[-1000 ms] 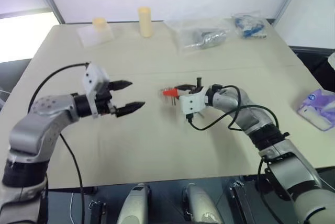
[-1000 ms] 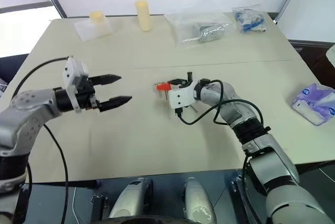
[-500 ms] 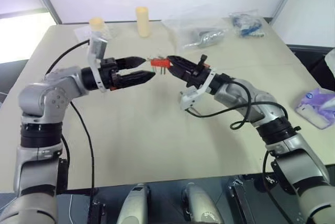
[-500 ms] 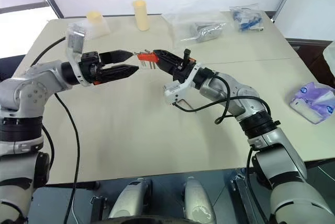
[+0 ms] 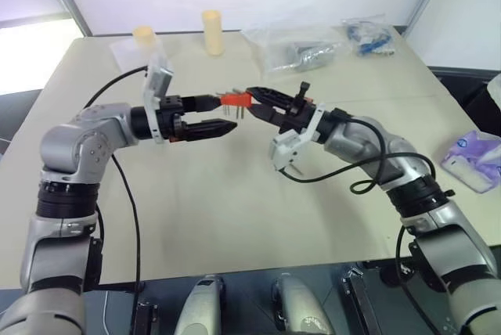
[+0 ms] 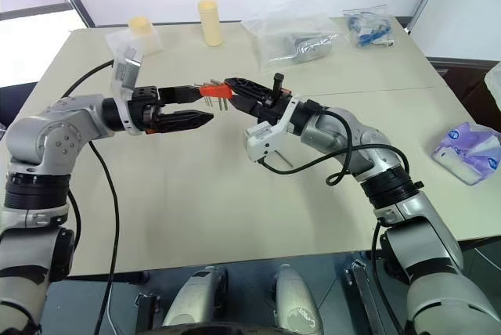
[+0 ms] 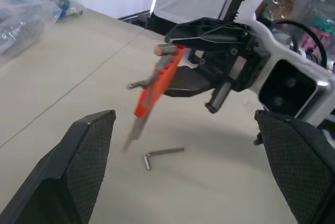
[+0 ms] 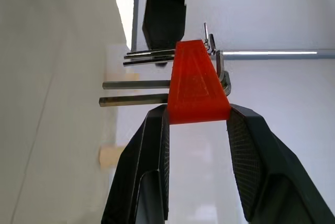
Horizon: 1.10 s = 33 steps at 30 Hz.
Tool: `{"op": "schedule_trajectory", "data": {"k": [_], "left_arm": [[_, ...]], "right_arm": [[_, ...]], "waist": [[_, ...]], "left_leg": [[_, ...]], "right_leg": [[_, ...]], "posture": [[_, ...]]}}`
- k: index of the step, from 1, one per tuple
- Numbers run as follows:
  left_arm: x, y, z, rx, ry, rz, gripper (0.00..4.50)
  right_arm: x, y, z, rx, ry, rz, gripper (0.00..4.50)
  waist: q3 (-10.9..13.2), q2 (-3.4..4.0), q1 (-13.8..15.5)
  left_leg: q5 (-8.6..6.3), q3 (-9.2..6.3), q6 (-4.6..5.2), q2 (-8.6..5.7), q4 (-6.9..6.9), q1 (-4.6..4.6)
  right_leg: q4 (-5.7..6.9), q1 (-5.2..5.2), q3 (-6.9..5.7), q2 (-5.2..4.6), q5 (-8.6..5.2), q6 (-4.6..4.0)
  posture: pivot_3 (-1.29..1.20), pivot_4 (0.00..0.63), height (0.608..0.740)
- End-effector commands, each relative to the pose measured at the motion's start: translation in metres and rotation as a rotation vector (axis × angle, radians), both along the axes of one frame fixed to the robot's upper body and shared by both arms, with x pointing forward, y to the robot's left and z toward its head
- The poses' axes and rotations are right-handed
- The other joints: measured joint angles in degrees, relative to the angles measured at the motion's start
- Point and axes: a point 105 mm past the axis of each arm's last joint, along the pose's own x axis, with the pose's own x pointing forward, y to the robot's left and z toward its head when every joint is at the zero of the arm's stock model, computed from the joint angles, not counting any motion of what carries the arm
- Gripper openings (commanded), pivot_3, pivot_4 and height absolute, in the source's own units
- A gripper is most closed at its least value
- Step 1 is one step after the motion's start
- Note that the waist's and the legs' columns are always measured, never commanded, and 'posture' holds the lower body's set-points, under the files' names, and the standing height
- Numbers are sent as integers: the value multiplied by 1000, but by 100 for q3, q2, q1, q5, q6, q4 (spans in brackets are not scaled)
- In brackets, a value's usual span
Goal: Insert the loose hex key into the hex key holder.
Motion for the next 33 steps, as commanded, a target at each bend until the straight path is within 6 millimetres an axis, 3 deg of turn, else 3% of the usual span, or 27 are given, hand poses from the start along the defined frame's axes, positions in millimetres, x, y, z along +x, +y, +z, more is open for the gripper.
{"op": "schedule_trajectory", "data": {"k": [1,23,33], "left_arm": [[-3,2,11,9,-67,-9,4500],[0,-4,19,-41,-91,-23,4500],[-2,-2,10,-26,-69,-27,4500]], "right_arm": [[-10,-2,18,53,7,40,1003],[-26,5,10,16,131,120,1003],[-25,5,13,26,134,119,1003]], "waist": [[0,0,0],[0,0,6],[0,0,7]], "left_leg": [[0,-1,0,0,0,0],[0,-1,0,1,2,0],[0,-2,0,1,2,0]], "right_leg": [[0,0,0,0,0,0],[1,0,-1,0,0,0],[2,0,-1,0,0,0]], "posture": [[0,150,740],[0,150,740],[0,150,740]]}}
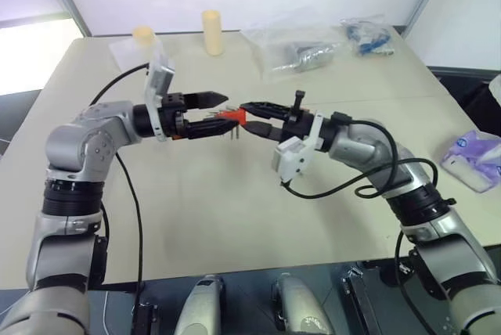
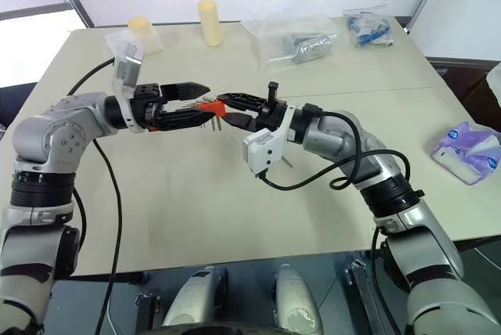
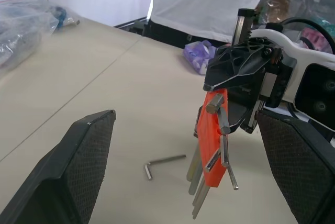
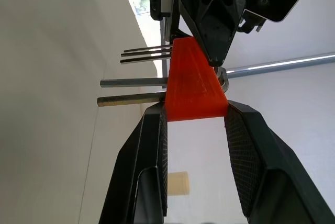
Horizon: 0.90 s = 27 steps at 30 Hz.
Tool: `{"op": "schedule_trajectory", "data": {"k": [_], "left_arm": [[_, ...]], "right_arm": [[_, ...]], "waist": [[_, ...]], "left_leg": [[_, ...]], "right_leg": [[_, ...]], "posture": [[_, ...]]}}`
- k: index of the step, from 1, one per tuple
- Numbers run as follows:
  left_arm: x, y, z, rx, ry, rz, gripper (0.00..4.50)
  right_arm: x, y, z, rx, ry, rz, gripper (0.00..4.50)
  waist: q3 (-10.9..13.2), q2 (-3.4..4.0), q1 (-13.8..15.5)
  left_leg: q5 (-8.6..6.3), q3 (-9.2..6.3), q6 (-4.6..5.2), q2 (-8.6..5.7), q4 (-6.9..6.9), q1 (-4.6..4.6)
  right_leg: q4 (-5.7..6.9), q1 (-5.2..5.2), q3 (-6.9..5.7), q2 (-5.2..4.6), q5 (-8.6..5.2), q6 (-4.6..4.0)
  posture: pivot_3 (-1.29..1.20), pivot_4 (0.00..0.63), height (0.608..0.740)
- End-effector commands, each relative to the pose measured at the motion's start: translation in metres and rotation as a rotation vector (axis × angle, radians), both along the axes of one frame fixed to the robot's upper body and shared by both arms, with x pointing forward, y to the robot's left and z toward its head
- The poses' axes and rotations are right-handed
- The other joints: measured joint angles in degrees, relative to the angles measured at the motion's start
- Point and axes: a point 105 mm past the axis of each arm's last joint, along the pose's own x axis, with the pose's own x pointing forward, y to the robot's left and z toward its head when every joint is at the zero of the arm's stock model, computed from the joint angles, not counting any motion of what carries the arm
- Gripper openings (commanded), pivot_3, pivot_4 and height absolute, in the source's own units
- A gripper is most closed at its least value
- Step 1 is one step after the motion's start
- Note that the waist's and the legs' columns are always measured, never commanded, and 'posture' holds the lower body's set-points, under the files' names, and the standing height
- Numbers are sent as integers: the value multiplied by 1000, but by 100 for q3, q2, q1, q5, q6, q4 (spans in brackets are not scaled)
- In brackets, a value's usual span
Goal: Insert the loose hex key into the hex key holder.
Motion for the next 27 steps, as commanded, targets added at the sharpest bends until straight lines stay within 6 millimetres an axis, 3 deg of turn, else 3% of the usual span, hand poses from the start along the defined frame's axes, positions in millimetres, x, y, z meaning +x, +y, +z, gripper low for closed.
{"op": "schedule_trajectory", "data": {"k": [1,2,5,12,26,27], "left_arm": [[-5,2,7,-1,-39,-13,4500],[-5,1,6,-1,-36,-15,4500],[-7,1,5,-3,-30,-21,3557],[-7,1,5,-10,-19,-24,25],[-5,-1,5,-16,-23,-7,25],[-6,-1,5,-17,-23,-7,6]], "right_arm": [[-4,-2,19,56,-45,12,1003],[-4,-2,19,57,-45,12,1003],[-5,-1,19,60,-45,12,1003],[-5,-1,19,59,-44,7,1003],[-4,0,15,46,-25,8,1003],[-4,0,15,44,-20,9,1503]], "waist": [[0,0,0],[0,0,0],[0,0,0],[0,0,0],[0,0,0],[0,0,0]], "left_leg": [[0,0,0,0,0,0],[0,0,0,0,0,0],[0,0,0,0,0,0],[0,0,0,0,1,0],[0,0,0,0,1,0],[0,0,0,0,2,0]], "right_leg": [[0,0,0,0,0,0],[0,0,0,0,0,0],[0,0,0,0,0,0],[0,0,0,-1,0,0],[1,1,0,0,0,0],[1,0,0,0,0,0]], "posture": [[0,150,740],[0,150,740],[0,150,740],[0,150,740],[0,150,740],[0,150,740]]}}
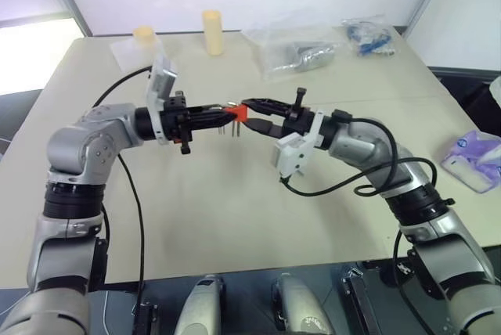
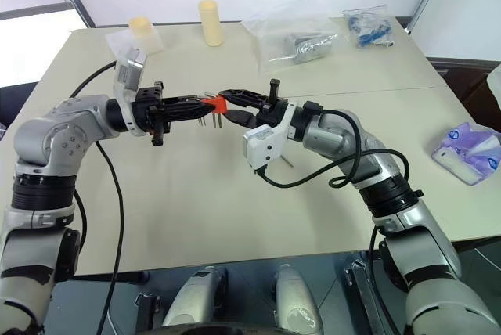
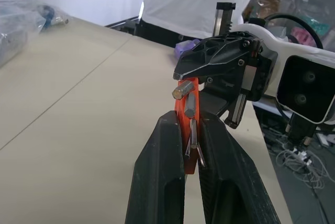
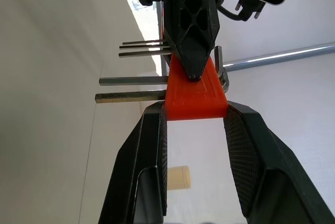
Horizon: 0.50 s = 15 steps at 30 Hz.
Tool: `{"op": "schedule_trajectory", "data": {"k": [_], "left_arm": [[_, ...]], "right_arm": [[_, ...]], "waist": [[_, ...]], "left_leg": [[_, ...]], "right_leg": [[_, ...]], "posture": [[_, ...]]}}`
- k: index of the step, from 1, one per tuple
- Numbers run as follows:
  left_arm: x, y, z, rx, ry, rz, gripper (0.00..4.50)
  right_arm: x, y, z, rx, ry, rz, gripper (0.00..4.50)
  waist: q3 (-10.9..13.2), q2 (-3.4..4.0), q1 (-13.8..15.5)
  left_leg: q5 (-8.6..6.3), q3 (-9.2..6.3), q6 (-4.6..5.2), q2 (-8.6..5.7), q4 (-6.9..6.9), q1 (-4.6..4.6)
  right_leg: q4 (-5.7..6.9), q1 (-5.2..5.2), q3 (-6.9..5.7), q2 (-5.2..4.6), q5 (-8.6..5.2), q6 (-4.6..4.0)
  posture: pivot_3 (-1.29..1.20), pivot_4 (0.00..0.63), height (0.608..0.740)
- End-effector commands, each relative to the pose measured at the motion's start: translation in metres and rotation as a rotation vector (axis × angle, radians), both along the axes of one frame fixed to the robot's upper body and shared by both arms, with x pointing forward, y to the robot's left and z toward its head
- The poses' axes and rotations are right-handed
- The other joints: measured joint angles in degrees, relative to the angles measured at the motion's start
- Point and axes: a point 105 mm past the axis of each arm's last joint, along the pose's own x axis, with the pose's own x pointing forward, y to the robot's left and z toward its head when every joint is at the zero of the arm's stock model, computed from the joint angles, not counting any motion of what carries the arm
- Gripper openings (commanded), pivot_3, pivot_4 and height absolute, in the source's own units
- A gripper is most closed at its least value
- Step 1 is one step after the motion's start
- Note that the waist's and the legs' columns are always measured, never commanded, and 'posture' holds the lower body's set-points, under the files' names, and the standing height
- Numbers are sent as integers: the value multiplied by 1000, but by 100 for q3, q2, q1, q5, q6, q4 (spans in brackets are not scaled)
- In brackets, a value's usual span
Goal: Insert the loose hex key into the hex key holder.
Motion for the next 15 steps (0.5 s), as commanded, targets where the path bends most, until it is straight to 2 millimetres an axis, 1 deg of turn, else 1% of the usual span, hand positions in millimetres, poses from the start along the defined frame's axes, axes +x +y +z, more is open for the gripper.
{"op": "schedule_trajectory", "data": {"k": [1,2,5,6,8,10,12,14,15], "left_arm": [[-1,2,7,-16,-28,18,0],[-1,2,7,-15,-28,18,0],[-1,2,6,-14,-28,18,0],[-1,2,6,-13,-29,18,0],[-2,2,5,-11,-30,20,0],[-2,2,4,-7,-33,21,0],[-2,3,4,0,-43,24,0],[-1,4,4,23,-83,39,0],[0,4,4,42,-115,51,0]], "right_arm": [[-8,1,12,30,-29,32,2022],[-8,1,11,30,-22,32,2334],[-4,-1,7,11,-9,11,3919],[-2,-3,2,-10,10,-8,4479],[2,-6,-5,-38,33,-33,4479],[8,-15,-15,-82,112,-88,4479],[14,-23,-20,-92,184,-142,4479],[28,-41,-25,-66,372,-268,4479],[34,-52,-30,-68,505,-339,4479]], "waist": [[0,0,0],[0,0,0],[0,0,0],[0,0,0],[0,0,2],[0,0,5],[0,0,6],[0,0,5],[0,0,7]], "left_leg": [[0,0,0,0,0,0],[0,0,0,0,0,0],[0,0,0,0,0,0],[0,0,0,0,0,0],[0,0,0,0,0,0],[0,0,0,0,1,0],[0,0,0,-1,2,0],[0,-1,0,0,2,0],[0,-2,0,0,3,0]], "right_leg": [[0,0,0,0,0,0],[0,0,0,0,0,0],[0,0,0,0,0,0],[0,0,0,0,0,0],[0,0,0,0,0,0],[0,1,0,0,0,0],[0,2,0,-1,0,0],[0,2,-1,0,0,0],[1,2,-1,0,0,0]], "posture": [[0,150,740],[0,150,740],[0,150,740],[0,150,740],[0,150,740],[0,150,740],[0,150,740],[0,150,740],[0,150,740]]}}
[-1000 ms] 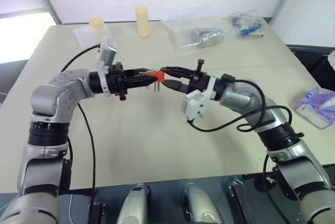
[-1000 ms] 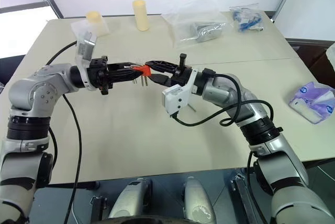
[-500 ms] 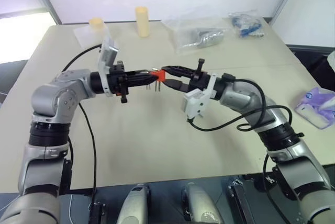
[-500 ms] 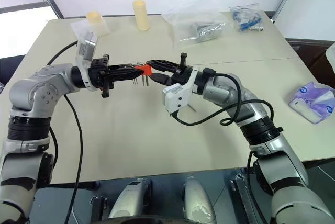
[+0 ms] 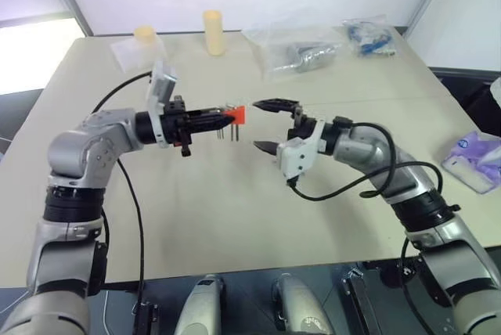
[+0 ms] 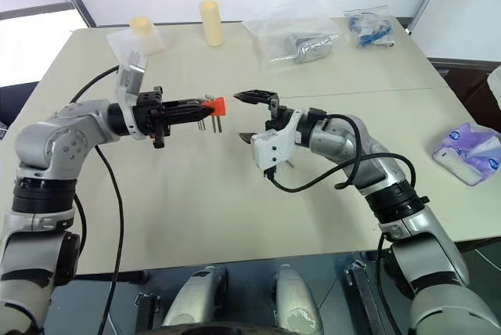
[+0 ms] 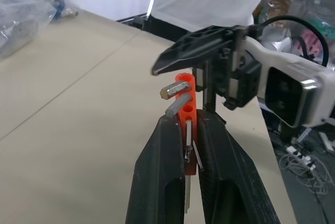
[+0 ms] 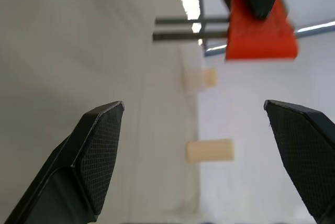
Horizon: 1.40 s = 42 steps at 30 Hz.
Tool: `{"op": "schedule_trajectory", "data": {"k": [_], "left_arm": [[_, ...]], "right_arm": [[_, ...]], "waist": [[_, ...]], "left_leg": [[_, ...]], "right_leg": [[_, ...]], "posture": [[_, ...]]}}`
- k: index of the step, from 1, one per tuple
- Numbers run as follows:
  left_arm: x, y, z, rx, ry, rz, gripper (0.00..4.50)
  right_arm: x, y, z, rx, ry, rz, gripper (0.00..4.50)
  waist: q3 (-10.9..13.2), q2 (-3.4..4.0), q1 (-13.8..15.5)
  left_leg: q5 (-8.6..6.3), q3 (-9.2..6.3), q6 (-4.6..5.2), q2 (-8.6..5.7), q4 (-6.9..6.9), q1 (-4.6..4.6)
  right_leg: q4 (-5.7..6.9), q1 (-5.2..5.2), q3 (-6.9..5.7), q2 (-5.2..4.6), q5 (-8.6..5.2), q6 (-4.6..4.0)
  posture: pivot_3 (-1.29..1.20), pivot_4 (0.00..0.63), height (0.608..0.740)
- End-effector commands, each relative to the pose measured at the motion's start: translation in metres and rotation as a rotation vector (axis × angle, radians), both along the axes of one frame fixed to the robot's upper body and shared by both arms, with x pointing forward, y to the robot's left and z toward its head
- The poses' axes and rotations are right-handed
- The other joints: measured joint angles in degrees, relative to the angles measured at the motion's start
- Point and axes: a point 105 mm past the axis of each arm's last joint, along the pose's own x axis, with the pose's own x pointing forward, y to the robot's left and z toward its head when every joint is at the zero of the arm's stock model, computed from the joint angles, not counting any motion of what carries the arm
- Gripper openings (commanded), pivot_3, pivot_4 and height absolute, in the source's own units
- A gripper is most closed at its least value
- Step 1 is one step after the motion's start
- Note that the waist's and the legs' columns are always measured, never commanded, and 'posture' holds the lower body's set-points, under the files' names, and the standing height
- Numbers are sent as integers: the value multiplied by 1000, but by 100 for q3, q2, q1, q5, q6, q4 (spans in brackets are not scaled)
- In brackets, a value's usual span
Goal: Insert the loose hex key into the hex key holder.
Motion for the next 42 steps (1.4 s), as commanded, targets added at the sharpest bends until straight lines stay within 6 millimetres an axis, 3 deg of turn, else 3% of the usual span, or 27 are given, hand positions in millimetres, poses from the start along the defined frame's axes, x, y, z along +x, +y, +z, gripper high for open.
{"op": "schedule_trajectory", "data": {"k": [1,5,9,16,21,27,33,36,42], "left_arm": [[-2,1,13,49,-155,25,0],[2,3,11,101,-250,68,0],[3,4,11,95,-277,101,0],[0,7,7,99,-288,138,0],[-4,7,4,94,-279,152,0],[-7,6,1,100,-277,165,0],[-10,3,-2,107,-275,162,0],[-10,4,-2,110,-277,164,0],[-10,3,0,110,-285,169,0]], "right_arm": [[12,-33,5,45,307,-210,4479],[14,-48,2,86,623,-409,4479],[5,-45,-5,40,795,-453,4479],[17,-33,-18,70,920,-518,4479],[25,-24,-44,91,1040,-567,4479],[33,-38,-74,15,1033,-633,4479],[36,-41,-86,34,1084,-665,4479],[38,-44,-91,44,1111,-692,3633],[41,-53,-102,47,1155,-742,643]], "waist": [[0,0,5],[0,1,25],[0,1,1],[0,1,1],[0,1,-1],[0,1,11],[-3,-2,0],[-5,-2,-5],[-10,-5,15]], "left_leg": [[0,0,0,0,1,0],[0,0,1,0,3,0],[-1,-1,2,1,0,0],[-2,1,3,0,0,-1],[-2,1,3,0,0,-1],[-2,2,3,-3,1,-4],[-2,-3,3,-2,4,11],[-2,-5,3,-2,6,17],[-2,-6,2,-2,9,22]], "right_leg": [[1,0,0,0,0,0],[0,2,-1,-3,0,0],[1,-2,-1,-1,0,-1],[0,-3,-2,-4,0,0],[0,-3,-2,-4,0,0],[-2,-4,-2,-8,1,1],[0,14,-7,-4,1,1],[0,21,-9,-3,1,1],[-1,31,-14,-3,1,1]], "posture": [[0,150,740],[0,150,740],[0,150,740],[0,150,740],[0,150,740],[0,150,740],[0,150,740],[0,150,740],[0,150,740]]}}
